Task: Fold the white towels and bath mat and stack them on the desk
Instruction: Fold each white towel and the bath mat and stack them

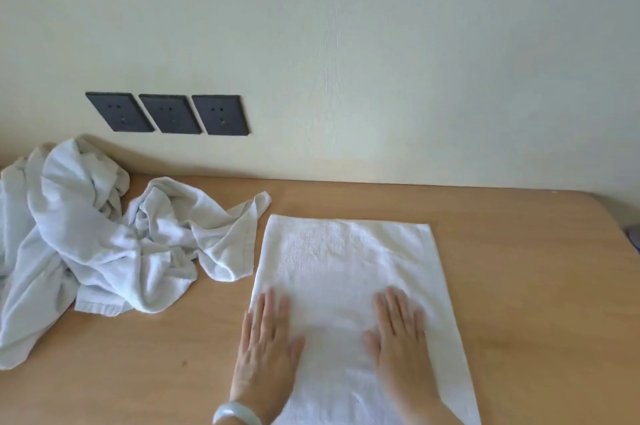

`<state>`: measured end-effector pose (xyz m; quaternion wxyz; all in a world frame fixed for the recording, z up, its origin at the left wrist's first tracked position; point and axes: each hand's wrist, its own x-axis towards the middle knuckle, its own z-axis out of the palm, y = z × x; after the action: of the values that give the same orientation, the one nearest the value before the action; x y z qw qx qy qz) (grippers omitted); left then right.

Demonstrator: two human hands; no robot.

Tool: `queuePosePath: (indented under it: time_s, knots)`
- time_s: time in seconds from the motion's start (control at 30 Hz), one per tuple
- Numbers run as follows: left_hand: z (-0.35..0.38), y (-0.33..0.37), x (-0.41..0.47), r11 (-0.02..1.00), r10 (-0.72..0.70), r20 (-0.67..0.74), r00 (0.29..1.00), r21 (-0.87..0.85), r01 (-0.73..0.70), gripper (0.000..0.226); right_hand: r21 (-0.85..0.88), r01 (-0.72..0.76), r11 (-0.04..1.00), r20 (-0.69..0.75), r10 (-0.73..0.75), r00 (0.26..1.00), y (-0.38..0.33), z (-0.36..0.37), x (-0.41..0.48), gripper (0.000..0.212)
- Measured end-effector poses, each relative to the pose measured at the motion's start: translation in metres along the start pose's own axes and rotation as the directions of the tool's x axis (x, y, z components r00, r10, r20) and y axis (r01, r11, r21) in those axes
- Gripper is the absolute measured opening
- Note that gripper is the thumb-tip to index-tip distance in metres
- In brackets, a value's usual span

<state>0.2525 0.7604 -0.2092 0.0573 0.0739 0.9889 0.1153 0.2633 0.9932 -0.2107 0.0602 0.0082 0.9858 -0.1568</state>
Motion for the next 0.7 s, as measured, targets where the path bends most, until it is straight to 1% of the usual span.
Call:
queuePosePath:
  time_s: [0.07, 0.17, 0.23, 0.3, 0.37, 0.43, 0.5, 0.57, 0.67, 0.7]
  knots:
    - [0.012, -0.017, -0.007, 0.999, 0.032, 0.037, 0.999, 0.014, -0.032, 0.066, -0.048, 0.028, 0.998, -0.024, -0.029, 0.999, 0.016, 0.016, -0.010, 0.064]
    - [0.017, -0.022, -0.002, 0.995, 0.091, -0.069, 0.994, 0.035, -0.088, 0.067, -0.032, 0.050, 0.998, -0.108, -0.053, 0.993, 0.022, 0.016, -0.010, 0.067]
    - [0.013, -0.006, 0.017, 0.990, 0.139, -0.155, 0.978, 0.023, -0.137, 0.063, -0.039, 0.067, 0.997, -0.196, -0.073, 0.978, 0.011, 0.013, 0.009, 0.066]
    - [0.004, 0.018, 0.048, 0.985, 0.166, -0.183, 0.969, -0.019, -0.172, 0.063, -0.037, 0.121, 0.992, -0.232, -0.127, 0.964, -0.014, 0.008, 0.040, 0.063]
    - [0.003, 0.032, 0.083, 0.984, 0.175, -0.179, 0.968, -0.001, -0.178, 0.060, -0.037, 0.146, 0.989, -0.226, -0.151, 0.962, -0.036, 0.008, 0.073, 0.061]
    - [0.007, 0.025, 0.111, 0.989, 0.145, -0.152, 0.978, 0.056, -0.138, 0.060, -0.073, 0.126, 0.989, -0.189, -0.137, 0.972, -0.033, 0.011, 0.094, 0.062]
    - [0.016, 0.005, 0.120, 0.987, 0.130, -0.135, 0.982, 0.115, -0.115, 0.062, -0.158, 0.075, 0.985, -0.155, -0.099, 0.983, 0.000, 0.016, 0.099, 0.066]
    - [0.018, -0.013, 0.119, 0.980, 0.162, -0.128, 0.978, 0.133, -0.145, 0.063, -0.217, -0.044, 0.975, -0.180, 0.004, 0.984, 0.047, 0.010, 0.095, 0.069]
    - [0.018, -0.022, 0.120, 0.983, 0.144, -0.146, 0.979, 0.137, -0.124, 0.065, -0.154, -0.300, 0.942, -0.263, 0.253, 0.931, 0.097, -0.009, 0.091, 0.079]
    - [0.016, -0.018, 0.121, 0.983, 0.144, -0.159, 0.977, 0.139, -0.122, 0.066, -0.144, -0.344, 0.928, -0.276, 0.296, 0.915, 0.099, -0.014, 0.092, 0.081]
